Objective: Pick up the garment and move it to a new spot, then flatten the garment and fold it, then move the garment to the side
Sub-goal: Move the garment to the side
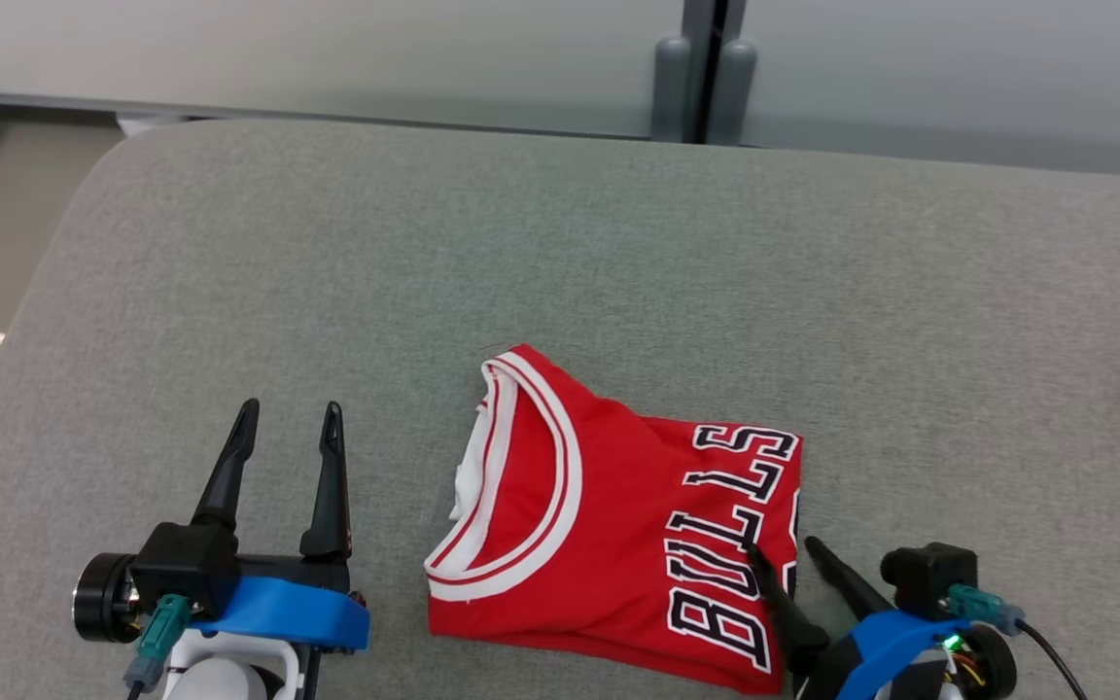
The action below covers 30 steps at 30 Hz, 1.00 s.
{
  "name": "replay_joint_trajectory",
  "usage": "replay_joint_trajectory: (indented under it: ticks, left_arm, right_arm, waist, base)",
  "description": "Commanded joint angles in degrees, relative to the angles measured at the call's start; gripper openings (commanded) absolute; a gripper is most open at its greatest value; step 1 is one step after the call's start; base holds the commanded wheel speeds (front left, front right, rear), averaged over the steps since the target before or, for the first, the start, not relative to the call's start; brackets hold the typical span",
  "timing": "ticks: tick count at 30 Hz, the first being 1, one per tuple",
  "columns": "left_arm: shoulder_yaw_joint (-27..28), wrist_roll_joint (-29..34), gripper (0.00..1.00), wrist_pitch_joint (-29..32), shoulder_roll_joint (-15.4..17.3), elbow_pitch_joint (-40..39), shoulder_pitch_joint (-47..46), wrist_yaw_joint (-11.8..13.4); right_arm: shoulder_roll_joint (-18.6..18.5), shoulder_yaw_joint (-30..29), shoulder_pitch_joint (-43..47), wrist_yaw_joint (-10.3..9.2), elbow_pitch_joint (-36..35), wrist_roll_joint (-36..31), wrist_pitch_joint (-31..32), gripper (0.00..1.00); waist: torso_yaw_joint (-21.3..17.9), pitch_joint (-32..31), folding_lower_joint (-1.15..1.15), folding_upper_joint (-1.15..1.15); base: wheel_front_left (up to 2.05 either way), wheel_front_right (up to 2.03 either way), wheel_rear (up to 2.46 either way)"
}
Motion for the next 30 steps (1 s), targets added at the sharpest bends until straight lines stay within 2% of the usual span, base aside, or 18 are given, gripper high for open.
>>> replay_joint_trajectory:
  ticks: [1,3,4,5,6,10,14,22,30]
  left_arm:
    - [0.09,0.21,1.0,-0.35,-0.37,0.32,-1.25,-0.4]
    - [0.27,0.37,1.0,-0.38,-0.59,0.6,-1.65,-0.55]
    - [0.48,0.5,1.0,-0.38,-0.74,0.5,-1.83,-0.62]
    - [0.61,0.57,1.0,-0.37,-0.96,0.38,-1.92,-0.63]
    - [0.81,0.65,1.0,-0.38,-1.12,0.25,-1.93,-0.67]
    - [1.72,1.08,1.0,-0.39,-1.3,-0.03,-0.62,-0.9]
    - [2.34,1.12,1.0,-0.4,-1.17,0.03,0.88,-1.35]
    - [2.0,1.85,1.0,-0.39,-1.46,-1.06,2.03,-2.15]
    - [0.88,2.54,1.0,-0.4,-1.57,-1.88,0.46,-2.9]
  right_arm:
    - [-0.03,1.06,-1.62,0.0,2.11,0.84,0.5,1.0]
    - [-0.05,2.16,-2.92,0.0,4.79,1.61,1.08,1.0]
    - [-0.01,2.44,-3.26,-0.01,5.86,1.78,1.24,0.42]
    - [-0.02,2.47,-3.62,-0.01,6.34,1.84,0.9,0.17]
    - [-0.01,2.51,-3.92,-0.01,6.72,1.79,0.66,0.0]
    - [-0.69,2.75,-4.04,0.0,5.69,0.49,-1.19,0.0]
    - [-2.27,1.1,-2.52,-0.03,3.58,0.26,-2.09,0.0]
    - [-7.3,-1.57,-1.3,-0.02,0.28,0.5,0.08,0.0]
    - [-12.12,-2.75,-6.61,-0.01,-1.32,2.17,1.08,0.0]
  waist:
    - [1.68,1.55,-0.01,-0.01]
    - [2.05,1.8,-0.01,-0.01]
    - [2.12,1.87,-0.01,-0.01]
    - [2.16,1.92,-0.01,-0.01]
    - [2.12,1.93,-0.01,-0.01]
    - [0.69,0.76,-0.01,-0.01]
    - [-2.54,-1.03,-0.01,-0.01]
    - [-12.21,-2.06,-0.01,-0.01]
    - [-19.63,-0.28,-0.01,-0.01]
  base:
    - [0.0,0.0,0.0]
    - [0.0,0.0,0.0]
    - [0.0,0.0,0.0]
    - [0.0,0.0,0.0]
    - [0.0,0.0,0.0]
    - [0.0,0.0,0.0]
    - [0.0,0.0,0.0]
    - [0.0,0.0,0.0]
    - [0.0,0.0,0.0]
